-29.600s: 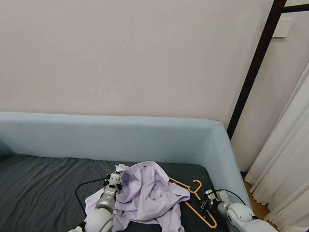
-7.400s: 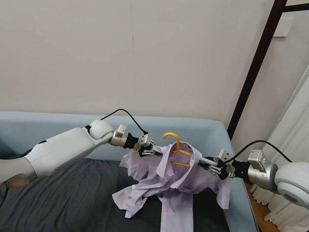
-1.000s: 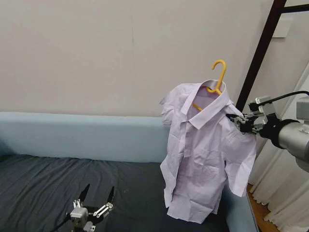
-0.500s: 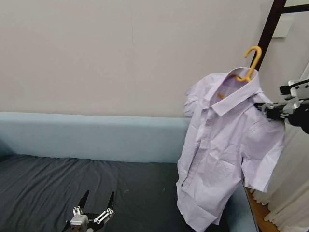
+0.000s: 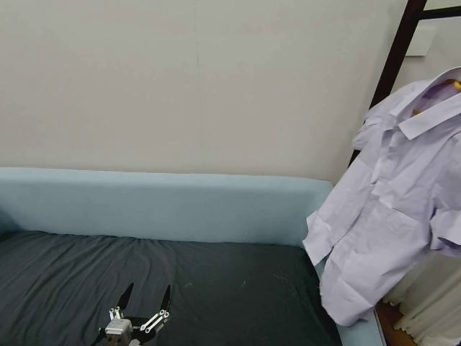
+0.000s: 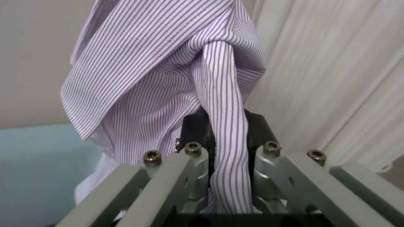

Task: Pick up the clothes from the sofa and hang them on the clothes hanger.

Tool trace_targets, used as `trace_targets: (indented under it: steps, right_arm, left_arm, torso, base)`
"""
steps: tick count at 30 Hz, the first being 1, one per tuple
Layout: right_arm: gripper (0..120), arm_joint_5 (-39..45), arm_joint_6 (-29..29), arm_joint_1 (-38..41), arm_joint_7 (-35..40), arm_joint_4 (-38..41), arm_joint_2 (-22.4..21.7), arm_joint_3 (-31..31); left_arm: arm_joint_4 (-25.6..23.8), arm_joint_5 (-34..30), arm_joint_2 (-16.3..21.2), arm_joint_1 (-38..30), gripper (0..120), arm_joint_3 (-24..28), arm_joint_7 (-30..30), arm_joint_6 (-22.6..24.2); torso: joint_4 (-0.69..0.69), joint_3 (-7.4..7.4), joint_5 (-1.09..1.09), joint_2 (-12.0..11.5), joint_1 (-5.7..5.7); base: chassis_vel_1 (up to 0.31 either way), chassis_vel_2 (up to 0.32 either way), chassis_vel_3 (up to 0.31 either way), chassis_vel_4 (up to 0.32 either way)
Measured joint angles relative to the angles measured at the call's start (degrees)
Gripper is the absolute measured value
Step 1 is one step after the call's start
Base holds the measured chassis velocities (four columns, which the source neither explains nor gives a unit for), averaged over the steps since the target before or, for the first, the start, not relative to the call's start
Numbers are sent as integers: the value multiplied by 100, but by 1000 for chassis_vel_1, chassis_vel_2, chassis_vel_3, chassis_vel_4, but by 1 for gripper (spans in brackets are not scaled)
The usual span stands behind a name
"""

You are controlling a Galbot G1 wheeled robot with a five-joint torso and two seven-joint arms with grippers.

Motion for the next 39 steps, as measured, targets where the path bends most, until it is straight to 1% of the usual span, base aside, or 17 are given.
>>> trace_targets:
  steps: [4, 7, 8, 10, 12, 18, 20, 23, 25, 26, 27, 31, 32, 35, 36, 38, 39]
  right_arm:
    - [7, -586, -1, 1, -239, -481, 72, -356]
    - [7, -1449, 3, -50, -803, -1203, 239, -537]
    - [7, -1449, 3, -50, -803, -1203, 239, -537]
    - [7, -1998, 81, -88, -1382, -1530, 338, -604]
    - [7, -2699, 358, -118, -2059, -1888, 515, -713]
    - [7, -3555, 832, -18, -2828, -2410, 923, -851]
    - [7, -3955, 1057, 98, -3158, -2835, 1212, -951]
    - [7, -4355, 1354, 148, -3477, -3231, 1441, -1088]
    - [7, -4746, 1714, 417, -3751, -3684, 1727, -1372]
    - [7, -4746, 1714, 417, -3751, -3684, 1727, -1372]
    - [7, -4920, 1884, 710, -3829, -3967, 1929, -1621]
    - [7, -5438, 2357, 1842, -4105, -5017, 2608, -2583]
    - [7, -5438, 2357, 1842, -4105, -5017, 2608, -2583]
    - [7, -5776, 2542, 2488, -4241, -5499, 2896, -3092]
    - [7, -5937, 2606, 2629, -4280, -5567, 2952, -3194]
    - [7, -6021, 2633, 2673, -4295, -5576, 2970, -3224]
    - [7, -6297, 2692, 2729, -4306, -5523, 2989, -3268]
  left_arm:
    - [-2, -2, 1, -3, 100, 2, -2, 3]
    - [-3, -5, 3, -4, 100, 3, -4, 5]
    - [-3, -5, 3, -4, 100, 3, -4, 5]
    - [-4, -5, 4, -6, 100, 4, -5, 5]
    - [-5, -6, 5, -6, 100, 5, -4, 7]
    - [-5, -7, 6, -6, 100, 5, -4, 8]
    - [-6, -7, 6, -6, 100, 6, -2, 8]
    - [-6, -7, 6, -6, 100, 5, -3, 8]
    - [-6, -7, 6, -6, 100, 5, -2, 9]
    - [-6, -7, 6, -6, 100, 5, -2, 9]
    - [-6, -7, 6, -5, 100, 6, -1, 9]
    - [-6, -7, 7, -5, 100, 6, -1, 9]
    - [-6, -7, 7, -5, 100, 6, -1, 9]
    - [-6, -7, 7, -5, 100, 6, 0, 9]
    - [-6, -8, 7, -6, 100, 6, -2, 9]
    - [-6, -7, 7, -5, 100, 6, -2, 10]
    - [-6, -8, 7, -6, 100, 6, -2, 9]
  torso:
    - [0, 0, 1, 0, 0]
    - [-1, 0, 0, 0, 0]
    - [-1, 0, 0, 0, 0]
    - [-3, 0, 2, 0, 0]
    - [-1, 0, 1, 0, 0]
    - [0, 0, 1, -1, 0]
    - [0, 0, -3, 0, 0]
    - [-1, 0, 1, 0, 0]
    - [-5, 0, 2, 0, 0]
    - [-5, 0, 2, 0, 0]
    - [-5, 0, 3, -1, 0]
    - [4, 1, -1, -1, 1]
    - [4, 1, -1, -1, 1]
    - [3, 2, 1, -2, 2]
    - [2, 1, -5, -1, 2]
    - [1, 0, -7, -1, 2]
    - [0, 0, -6, -1, 1]
  base:
    - [0, 0, 0, 0]
    - [0, 0, 0, 0]
    - [0, 0, 0, 0]
    - [0, 0, 0, 0]
    - [0, 0, 0, 0]
    - [0, 0, 0, 0]
    - [0, 0, 0, 0]
    - [0, 0, 0, 0]
    - [0, 0, 0, 0]
    - [0, 0, 0, 0]
    - [0, 0, 0, 0]
    - [0, 0, 0, 0]
    - [0, 0, 0, 0]
    - [0, 0, 0, 0]
    - [0, 0, 0, 0]
    - [0, 0, 0, 0]
    - [0, 0, 0, 0]
